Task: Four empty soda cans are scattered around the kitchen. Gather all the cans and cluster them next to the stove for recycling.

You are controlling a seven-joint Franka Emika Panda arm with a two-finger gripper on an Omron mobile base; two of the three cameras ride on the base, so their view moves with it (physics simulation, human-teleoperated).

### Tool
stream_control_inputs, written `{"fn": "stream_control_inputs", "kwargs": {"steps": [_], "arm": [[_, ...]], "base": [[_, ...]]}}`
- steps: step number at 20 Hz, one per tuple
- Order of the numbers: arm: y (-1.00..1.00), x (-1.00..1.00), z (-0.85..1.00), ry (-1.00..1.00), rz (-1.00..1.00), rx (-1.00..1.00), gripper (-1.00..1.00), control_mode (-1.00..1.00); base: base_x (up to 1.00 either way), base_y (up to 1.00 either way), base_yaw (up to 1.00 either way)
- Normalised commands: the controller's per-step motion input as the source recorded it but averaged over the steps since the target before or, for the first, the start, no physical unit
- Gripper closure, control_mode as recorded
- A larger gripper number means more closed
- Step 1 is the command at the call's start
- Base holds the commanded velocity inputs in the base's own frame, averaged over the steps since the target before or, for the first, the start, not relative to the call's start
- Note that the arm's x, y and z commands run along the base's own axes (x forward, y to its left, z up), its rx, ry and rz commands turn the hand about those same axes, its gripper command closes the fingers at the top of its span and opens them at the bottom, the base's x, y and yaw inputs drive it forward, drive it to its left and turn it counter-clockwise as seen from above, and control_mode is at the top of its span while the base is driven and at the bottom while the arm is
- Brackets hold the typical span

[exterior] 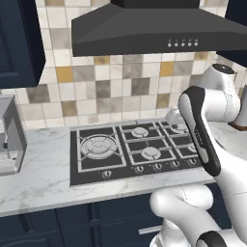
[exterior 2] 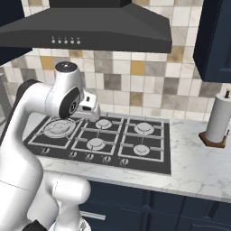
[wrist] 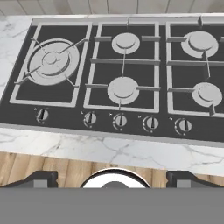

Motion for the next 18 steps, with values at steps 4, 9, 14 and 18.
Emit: {"fn": "stream_control_inputs", "kwargs": {"steps": [4, 9, 14, 18], "arm": [[-0.06, -0.31, -0.08, -0.01, 0.0, 0.0, -1.0, -1.0], [-0.06, -0.33, -0.1, -0.02, 0.0, 0.0, -1.0, -1.0], [-0.02, -0.12, -0.04, -0.02, 0.0, 0.0, -1.0, 1.0], [0.0, 0.0, 0.0, 0.0, 0.0, 0.0, -1.0, 1.0]], "base": [[0.0, 0.0, 0.0], [0.0, 0.0, 0.0], [-0.04, -0.01, 0.0], [-0.03, -0.02, 0.0]]}}
